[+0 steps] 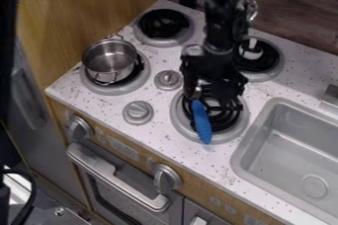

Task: Remove the blue object from the right bunner

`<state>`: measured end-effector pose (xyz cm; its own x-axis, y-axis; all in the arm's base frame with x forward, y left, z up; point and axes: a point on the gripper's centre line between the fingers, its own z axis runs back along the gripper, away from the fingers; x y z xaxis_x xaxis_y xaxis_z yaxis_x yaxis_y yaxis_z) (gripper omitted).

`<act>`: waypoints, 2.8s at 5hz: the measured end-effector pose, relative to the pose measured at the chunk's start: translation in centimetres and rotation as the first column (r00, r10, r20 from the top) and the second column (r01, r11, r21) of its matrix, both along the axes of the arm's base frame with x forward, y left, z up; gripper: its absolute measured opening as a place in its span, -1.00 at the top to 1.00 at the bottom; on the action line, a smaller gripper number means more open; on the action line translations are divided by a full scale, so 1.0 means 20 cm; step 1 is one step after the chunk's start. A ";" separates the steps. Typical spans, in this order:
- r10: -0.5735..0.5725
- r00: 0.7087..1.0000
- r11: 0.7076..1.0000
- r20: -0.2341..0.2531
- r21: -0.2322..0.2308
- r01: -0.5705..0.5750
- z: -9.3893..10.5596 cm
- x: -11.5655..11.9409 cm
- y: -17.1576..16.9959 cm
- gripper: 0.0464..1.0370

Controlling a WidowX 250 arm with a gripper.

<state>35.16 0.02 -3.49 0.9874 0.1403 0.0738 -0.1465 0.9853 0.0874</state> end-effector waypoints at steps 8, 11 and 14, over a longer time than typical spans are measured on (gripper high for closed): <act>0.263 0.965 0.963 0.009 -0.056 -0.262 -0.04 0.06 0.00 -0.92; 0.284 0.957 0.949 -0.050 -0.128 -0.289 -0.17 0.05 -0.03 -0.83; 0.094 0.993 0.994 -0.074 -0.056 -0.098 -0.16 0.02 0.03 0.45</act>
<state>35.46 0.57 -6.71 0.9715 0.2368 -0.0077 -0.2363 0.9708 0.0424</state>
